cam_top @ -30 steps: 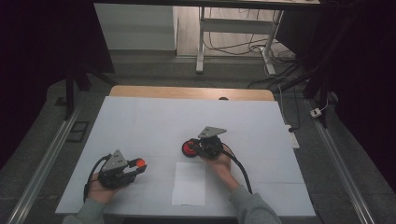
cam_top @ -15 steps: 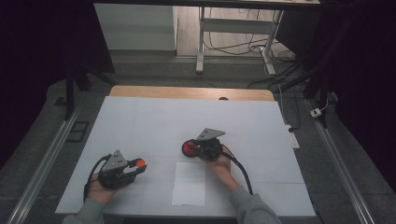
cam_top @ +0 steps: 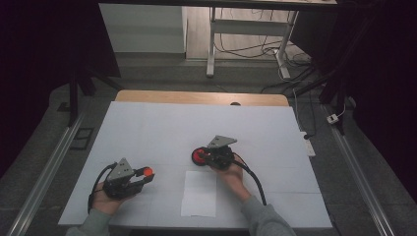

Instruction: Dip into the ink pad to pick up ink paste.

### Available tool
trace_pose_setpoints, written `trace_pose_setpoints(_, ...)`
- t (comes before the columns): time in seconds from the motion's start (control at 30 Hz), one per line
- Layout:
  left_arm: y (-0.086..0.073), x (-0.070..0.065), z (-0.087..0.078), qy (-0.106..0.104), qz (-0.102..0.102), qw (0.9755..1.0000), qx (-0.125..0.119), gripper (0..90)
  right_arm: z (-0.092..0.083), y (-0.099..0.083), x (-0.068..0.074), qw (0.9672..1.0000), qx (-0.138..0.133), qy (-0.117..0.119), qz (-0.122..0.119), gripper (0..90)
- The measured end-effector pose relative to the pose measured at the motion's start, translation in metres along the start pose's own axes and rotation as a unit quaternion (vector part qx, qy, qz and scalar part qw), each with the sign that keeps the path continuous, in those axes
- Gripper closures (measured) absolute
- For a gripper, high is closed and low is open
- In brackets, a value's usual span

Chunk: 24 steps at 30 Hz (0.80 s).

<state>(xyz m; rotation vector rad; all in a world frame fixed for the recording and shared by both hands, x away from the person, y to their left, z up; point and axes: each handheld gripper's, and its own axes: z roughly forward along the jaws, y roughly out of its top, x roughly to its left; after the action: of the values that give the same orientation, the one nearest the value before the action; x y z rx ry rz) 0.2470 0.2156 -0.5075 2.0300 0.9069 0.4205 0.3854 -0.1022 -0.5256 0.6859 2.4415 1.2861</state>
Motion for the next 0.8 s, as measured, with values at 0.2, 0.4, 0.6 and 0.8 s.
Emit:
trace_pose_setpoints(0.2, -0.0001, -0.0004, 0.0002, -0.002, 0.000, 1.0000, 0.000, 64.7, 0.0003, -0.0007, 0.0015, 1.0000, -0.002, -0.005, -0.002, 72.5)
trace_pose_setpoints(0.4, -0.0003, -0.0002, 0.0003, -0.001, -0.002, 1.0000, -0.001, 64.7, 0.0006, -0.0012, 0.0015, 1.0000, -0.004, -0.005, 0.000, 72.5)
trace_pose_setpoints(0.6, -0.0003, -0.0001, 0.0005, -0.001, -0.001, 1.0000, 0.000, 64.7, 0.0004, -0.0008, 0.0002, 1.0000, -0.002, -0.002, 0.004, 72.4)
trace_pose_setpoints(0.8, -0.0005, 0.0005, 0.0002, -0.002, -0.001, 1.0000, -0.001, 64.6, -0.0002, 0.0004, -0.0019, 0.9999, -0.002, 0.004, 0.014, 72.1)
